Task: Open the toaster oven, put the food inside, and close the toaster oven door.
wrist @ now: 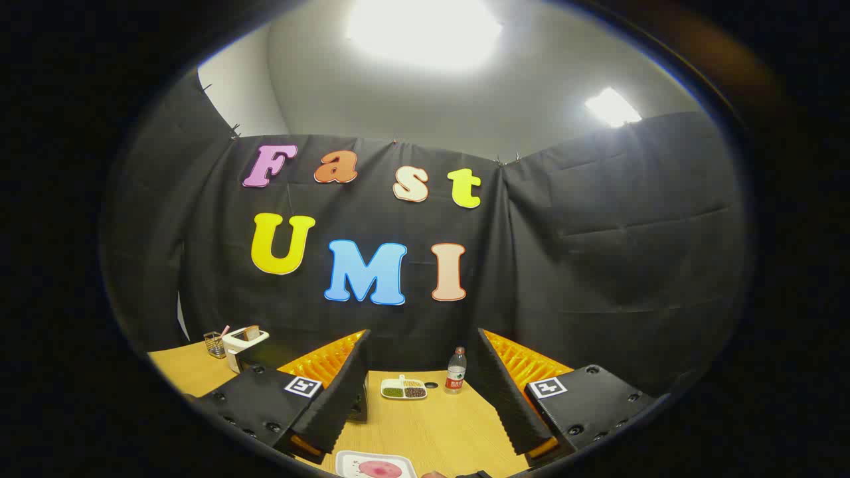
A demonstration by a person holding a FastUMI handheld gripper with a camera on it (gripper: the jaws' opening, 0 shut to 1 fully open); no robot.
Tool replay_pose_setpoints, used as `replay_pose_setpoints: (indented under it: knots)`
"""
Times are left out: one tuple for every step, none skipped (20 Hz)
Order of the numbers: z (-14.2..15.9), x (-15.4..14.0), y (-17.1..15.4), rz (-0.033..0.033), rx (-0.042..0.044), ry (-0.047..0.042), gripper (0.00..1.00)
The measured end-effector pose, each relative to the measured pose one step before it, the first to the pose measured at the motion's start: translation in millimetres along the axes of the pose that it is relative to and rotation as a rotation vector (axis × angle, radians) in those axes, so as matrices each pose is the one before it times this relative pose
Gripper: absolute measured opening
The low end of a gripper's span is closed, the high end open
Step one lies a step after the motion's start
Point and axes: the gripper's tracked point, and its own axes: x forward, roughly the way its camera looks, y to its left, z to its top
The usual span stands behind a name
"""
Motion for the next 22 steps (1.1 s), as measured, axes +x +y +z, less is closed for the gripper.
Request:
replay_pose_setpoints:
  knots:
    - [-0.16, 0.01, 0.84, 0.00385, -0.00053, -0.00098, 0.97]
    - [0.16, 1.72, 1.04, 0.00285, -0.00032, 0.00015, 0.97]
    - [-1.89, 1.74, 0.7, 0.00472, -0.0022, 0.00215, 0.97]
    - [-0.7, 1.58, -0.18, 0.00098, -0.00193, 0.00234, 0.97]
    - [-0.49, 1.69, -0.15, 0.00138, 0.00165, 0.00257, 0.97]
    - [-0.28, 0.63, 0.4, 0.00407, 0.00397, 0.00104, 0.97]
    - [0.16, 0.97, 0.07, -0.00019, 0.00482, -0.00075, 0.97]
    - [0.6, 1.76, 0.74, 0.00144, 0.00351, -0.00187, 0.97]
    - [-0.77, 0.73, 1.36, 0.00231, -0.00146, 0.001, 0.97]
    - [-0.69, 0.88, 0.8, 0.00201, -0.00576, -0.00056, 0.97]
    - [-0.98, 0.31, 1.06, 0.00308, -0.00768, -0.00051, 0.97]
    - [-0.14, 0.23, 0.86, 0.00245, -0.00573, -0.00354, 0.97]
    - [0.44, 0.38, 1.6, 0.0026, -0.00359, -0.00183, 0.97]
    - [0.12, -0.05, 0.68, 0.00062, -0.00049, -0.00163, 0.97]
    - [-0.95, -0.18, 0.78, 0.00218, 0.00374, -0.00113, 0.97]
    - [0.33, 0.26, 1.68, 0.00101, 0.00599, -0.00062, 0.97]
    - [-1.43, -0.09, 0.86, 0.0006, 0.00488, 0.00164, 0.97]
    - [-0.62, 0.45, 0.5, -0.0011, 0.00438, 0.0008, 0.97]
    - [-1.48, -0.09, 0.48, 0.00059, 0.00442, 0.00141, 0.97]
    - [-0.07, -0.45, 1.31, 0.00015, 0.00528, -0.00099, 0.97]
    - [0.4, 0.12, 1.84, 0.00298, 0.00401, -0.00048, 0.97]
    - [-0.74, 0.53, 1.93, 0.00187, 0.00034, 0.00139, 0.97]
